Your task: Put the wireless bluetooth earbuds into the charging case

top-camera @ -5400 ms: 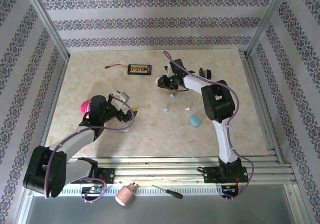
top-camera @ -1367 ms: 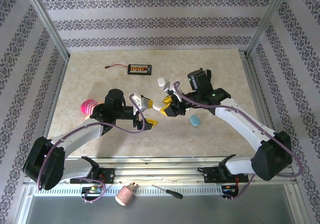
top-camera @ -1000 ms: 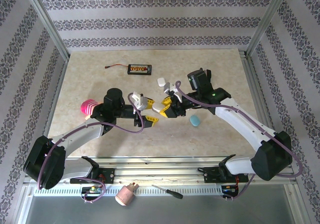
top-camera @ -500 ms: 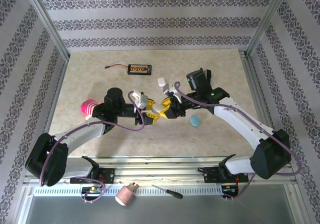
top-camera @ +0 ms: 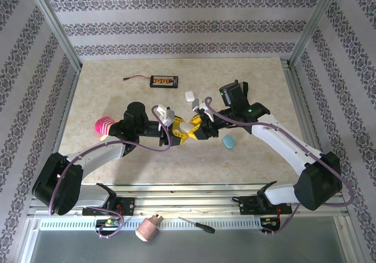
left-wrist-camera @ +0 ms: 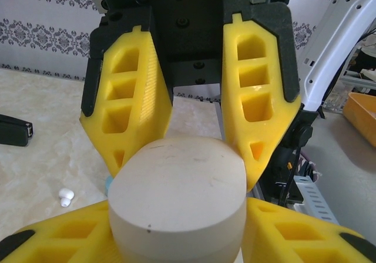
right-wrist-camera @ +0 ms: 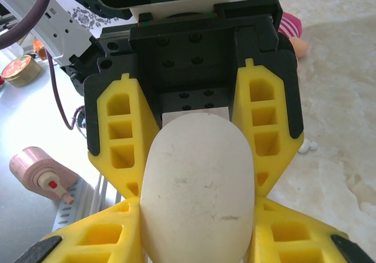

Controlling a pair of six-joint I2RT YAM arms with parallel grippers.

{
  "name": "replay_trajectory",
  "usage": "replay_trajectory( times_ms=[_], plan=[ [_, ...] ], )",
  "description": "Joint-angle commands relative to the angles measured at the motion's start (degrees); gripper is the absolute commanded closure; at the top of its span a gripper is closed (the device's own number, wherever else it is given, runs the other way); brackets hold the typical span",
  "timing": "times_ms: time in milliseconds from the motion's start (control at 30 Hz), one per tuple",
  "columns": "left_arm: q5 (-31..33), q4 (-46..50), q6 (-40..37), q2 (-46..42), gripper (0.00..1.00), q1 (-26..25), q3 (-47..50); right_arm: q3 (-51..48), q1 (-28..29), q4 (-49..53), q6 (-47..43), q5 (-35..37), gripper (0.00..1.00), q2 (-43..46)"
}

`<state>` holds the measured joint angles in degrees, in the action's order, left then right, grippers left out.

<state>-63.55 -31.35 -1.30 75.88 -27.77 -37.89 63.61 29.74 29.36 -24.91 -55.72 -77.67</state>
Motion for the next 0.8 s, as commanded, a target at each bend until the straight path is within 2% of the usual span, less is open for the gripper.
replay_trajectory(
  times_ms=[0, 167, 400, 500, 633, 767],
  plan=[
    [-3.6, -5.4, 2.0, 0.3, 0.50, -1.0, -2.0, -1.1, -0.2, -2.7, -2.2, 1.5, 0.70, 1.0],
    [-3.8, -6.3, 2.6, 1.0, 0.52, -1.0, -1.9, -2.0, -0.2, -3.9, -2.2, 1.9, 0.70, 2.3],
    [-4.4, -9.0, 4.3, 1.8, 0.65, -1.0, -1.6, -2.4, -0.2, -4.2, -1.7, 2.2, 0.69, 2.3],
    [-4.2, -9.0, 3.5, 1.6, 0.72, -1.0, -1.3, -2.3, -0.2, -4.9, -0.6, 2.5, 0.61, 2.2],
    [-3.1, -7.1, 1.0, 0.7, 0.74, -1.0, -0.8, -2.5, -0.3, -7.4, 3.0, 4.5, 0.42, 2.5],
    [-2.3, -3.6, -2.2, -0.4, 0.75, -1.0, -0.8, -3.8, -0.9, -10.0, 5.0, 6.1, 0.35, 3.2]
  ],
)
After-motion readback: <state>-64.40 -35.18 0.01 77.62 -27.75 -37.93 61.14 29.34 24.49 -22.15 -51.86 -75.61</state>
